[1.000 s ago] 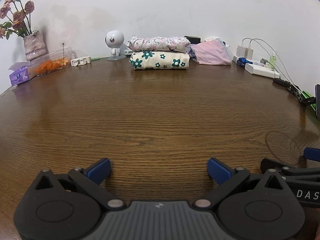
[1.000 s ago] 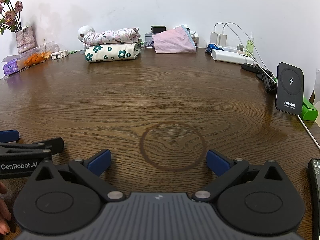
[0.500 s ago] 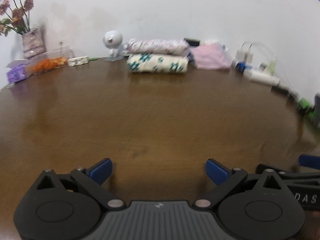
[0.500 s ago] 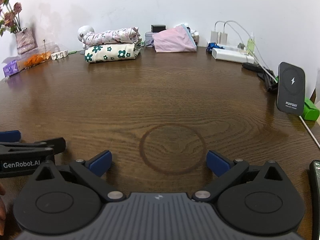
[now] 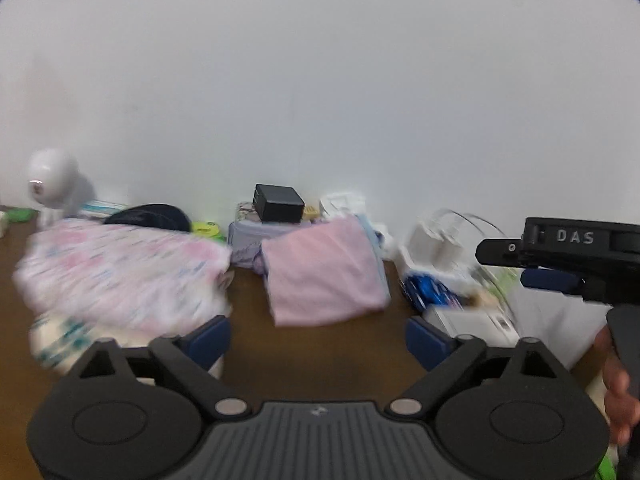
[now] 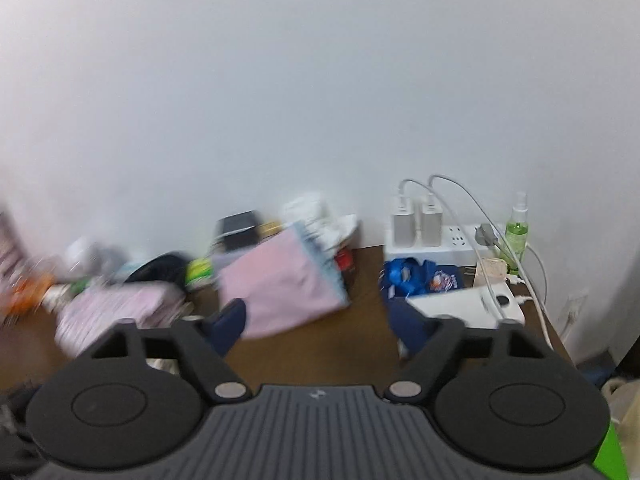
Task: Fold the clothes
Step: 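Grasp the pink-and-blue garment from the clothes pile with the right gripper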
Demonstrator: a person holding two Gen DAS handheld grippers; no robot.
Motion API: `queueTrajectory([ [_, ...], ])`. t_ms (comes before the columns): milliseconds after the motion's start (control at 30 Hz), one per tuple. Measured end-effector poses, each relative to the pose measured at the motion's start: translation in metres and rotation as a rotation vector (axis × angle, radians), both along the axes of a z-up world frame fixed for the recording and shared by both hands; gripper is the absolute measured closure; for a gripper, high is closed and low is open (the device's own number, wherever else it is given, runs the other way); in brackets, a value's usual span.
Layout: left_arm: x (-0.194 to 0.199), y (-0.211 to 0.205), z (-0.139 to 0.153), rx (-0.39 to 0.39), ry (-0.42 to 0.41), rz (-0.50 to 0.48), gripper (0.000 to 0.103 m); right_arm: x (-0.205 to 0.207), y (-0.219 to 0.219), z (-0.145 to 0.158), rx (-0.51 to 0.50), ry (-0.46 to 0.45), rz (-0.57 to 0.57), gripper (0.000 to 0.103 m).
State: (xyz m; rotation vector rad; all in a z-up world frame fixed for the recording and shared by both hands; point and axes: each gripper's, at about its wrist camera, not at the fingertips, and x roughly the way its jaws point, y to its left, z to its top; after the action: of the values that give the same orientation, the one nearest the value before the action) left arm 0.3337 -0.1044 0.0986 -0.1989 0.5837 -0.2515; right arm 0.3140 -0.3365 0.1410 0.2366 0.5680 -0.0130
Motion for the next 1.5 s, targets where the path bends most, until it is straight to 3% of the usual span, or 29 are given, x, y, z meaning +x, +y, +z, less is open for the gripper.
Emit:
queueTrajectory([
  [67, 0.040, -0.012, -0.014, -0.014, 0.055, 0.030, 0.017, 0.044, -0.005, -0.008, 0.029, 0.029, 0.031, 0.038],
  [133, 0.068, -0.021, -0.028, -0.017, 0.096, 0.046, 0.021, 0.085, -0.008, -0.020, 0.066, 0.079, 0.052, 0.060],
  [267, 0.088, -0.031, -0.047, 0.020, 0.080, 0.034, 0.021, 0.142, -0.012, -0.044, 0.084, 0.123, 0.024, 0.061],
  [367, 0.095, -0.034, -0.049, 0.048, 0.052, 0.049, 0.021, 0.166, -0.003, -0.059, 0.069, 0.164, 0.055, 0.069],
  [400, 0.096, -0.032, -0.049, 0.043, 0.056, 0.063, 0.021, 0.171, 0.001, -0.064, 0.066, 0.178, 0.069, 0.079],
  [433, 0.097, -0.029, -0.050, 0.035, 0.059, 0.072, 0.022, 0.174, 0.007, -0.068, 0.063, 0.198, 0.079, 0.097],
  [467, 0.096, -0.026, -0.050, 0.023, 0.061, 0.068, 0.024, 0.175, 0.011, -0.070, 0.059, 0.207, 0.084, 0.102],
  [567, 0.082, -0.017, -0.040, 0.007, 0.048, 0.054, 0.026, 0.160, 0.010, -0.059, 0.111, 0.150, 0.110, 0.102],
  [667, 0.059, -0.004, -0.013, -0.025, 0.003, 0.048, 0.026, 0.119, 0.014, -0.012, 0.145, 0.066, 0.180, 0.102],
  [800, -0.004, 0.027, 0.058, -0.107, -0.098, 0.008, 0.020, 0.035, 0.028, 0.081, 0.126, -0.111, 0.289, 0.102],
  [900, -0.061, 0.044, 0.106, -0.189, -0.150, -0.099, 0.007, -0.036, 0.034, 0.162, 0.153, -0.235, 0.373, 0.102],
  [967, -0.099, 0.053, 0.127, -0.284, -0.146, -0.180, 0.007, -0.087, 0.040, 0.208, 0.151, -0.305, 0.417, 0.102],
  [1033, -0.137, 0.065, 0.145, -0.398, -0.166, -0.245, 0.013, -0.138, 0.049, 0.242, 0.125, -0.350, 0.446, 0.102],
  [1067, -0.156, 0.072, 0.154, -0.455, -0.185, -0.274, 0.028, -0.162, 0.054, 0.256, 0.113, -0.364, 0.461, 0.102],
  [1100, -0.175, 0.079, 0.164, -0.502, -0.211, -0.301, 0.055, -0.186, 0.059, 0.267, 0.092, -0.380, 0.469, 0.102],
  [1133, -0.193, 0.086, 0.177, -0.519, -0.253, -0.320, 0.071, -0.211, 0.064, 0.276, 0.061, -0.406, 0.464, 0.102],
  [1167, -0.212, 0.092, 0.189, -0.519, -0.287, -0.323, 0.094, -0.230, 0.066, 0.283, 0.032, -0.433, 0.449, 0.102],
  [1333, -0.307, 0.117, 0.239, -0.416, -0.421, -0.340, 0.095, -0.307, 0.070, 0.304, -0.016, -0.489, 0.419, 0.102],
  [1500, -0.321, 0.131, 0.208, -0.349, -0.260, -0.338, 0.092, -0.340, 0.084, 0.288, -0.012, -0.429, 0.404, 0.102],
])
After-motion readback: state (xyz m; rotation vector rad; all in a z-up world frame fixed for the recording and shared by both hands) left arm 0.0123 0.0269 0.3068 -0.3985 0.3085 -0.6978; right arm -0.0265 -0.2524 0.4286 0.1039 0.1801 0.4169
